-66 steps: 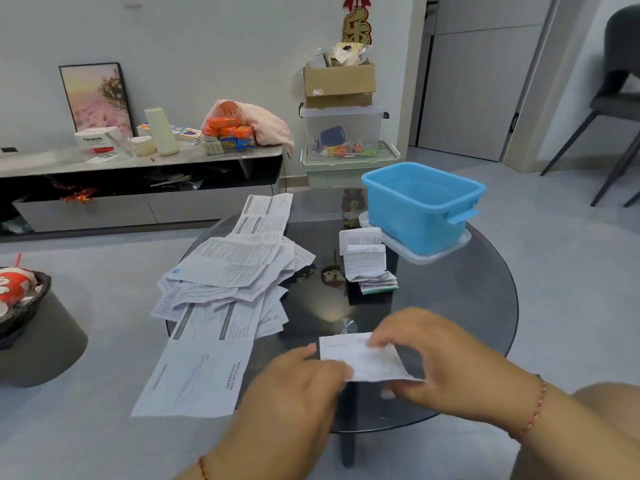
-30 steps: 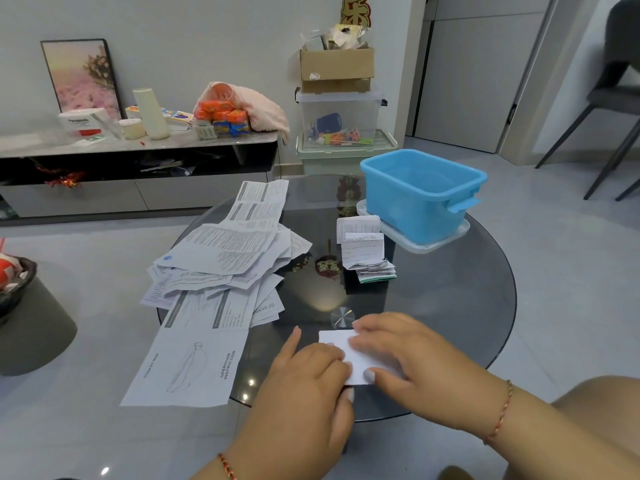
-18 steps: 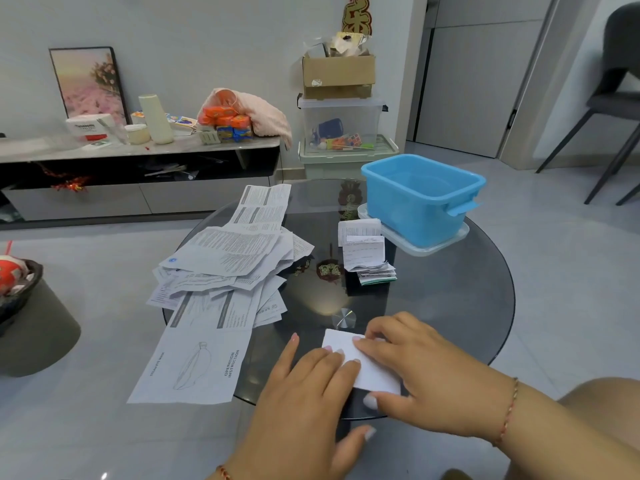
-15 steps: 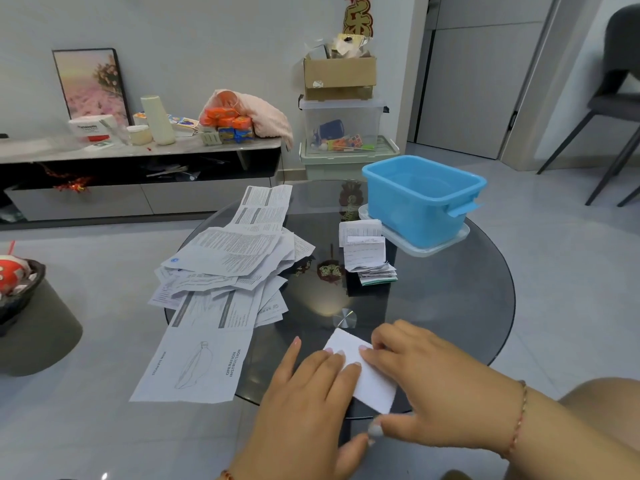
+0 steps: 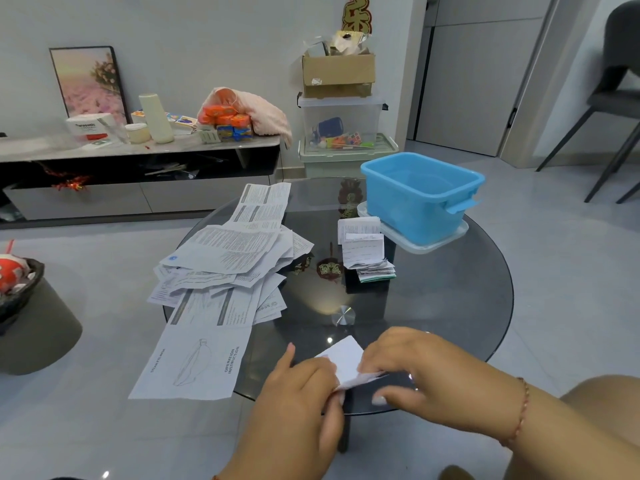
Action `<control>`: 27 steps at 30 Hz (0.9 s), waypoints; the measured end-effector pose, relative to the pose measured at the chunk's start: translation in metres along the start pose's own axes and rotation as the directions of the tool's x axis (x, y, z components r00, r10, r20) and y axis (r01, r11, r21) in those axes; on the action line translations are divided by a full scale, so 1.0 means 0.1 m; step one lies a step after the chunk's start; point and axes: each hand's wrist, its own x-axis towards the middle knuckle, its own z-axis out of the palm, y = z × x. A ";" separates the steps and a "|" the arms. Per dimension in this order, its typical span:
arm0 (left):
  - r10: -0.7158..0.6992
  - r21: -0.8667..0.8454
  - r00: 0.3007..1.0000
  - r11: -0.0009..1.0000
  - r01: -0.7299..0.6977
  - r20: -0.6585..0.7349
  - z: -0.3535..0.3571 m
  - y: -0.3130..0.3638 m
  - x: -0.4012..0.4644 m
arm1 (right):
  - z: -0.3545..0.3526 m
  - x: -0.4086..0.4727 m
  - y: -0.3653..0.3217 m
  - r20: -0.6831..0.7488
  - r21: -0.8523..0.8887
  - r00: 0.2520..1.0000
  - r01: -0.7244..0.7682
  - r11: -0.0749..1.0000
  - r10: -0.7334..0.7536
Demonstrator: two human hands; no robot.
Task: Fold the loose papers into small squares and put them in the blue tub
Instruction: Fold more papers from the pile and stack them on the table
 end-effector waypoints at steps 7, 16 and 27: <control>-0.380 -0.004 0.925 0.925 0.380 -0.020 -0.02 0.05 0.00 | 0.12 0.18 -0.01 -0.158 0.204 0.951 -0.232 0.951 0.266; -0.442 0.089 0.897 0.895 0.438 0.026 -0.04 0.07 0.06 | 0.15 0.31 -0.05 -0.111 0.135 0.921 -0.358 0.924 0.373; -0.440 -0.019 0.897 0.897 0.441 0.036 -0.06 0.00 0.07 | 0.10 0.30 -0.04 -0.125 0.118 0.901 -0.403 0.908 0.416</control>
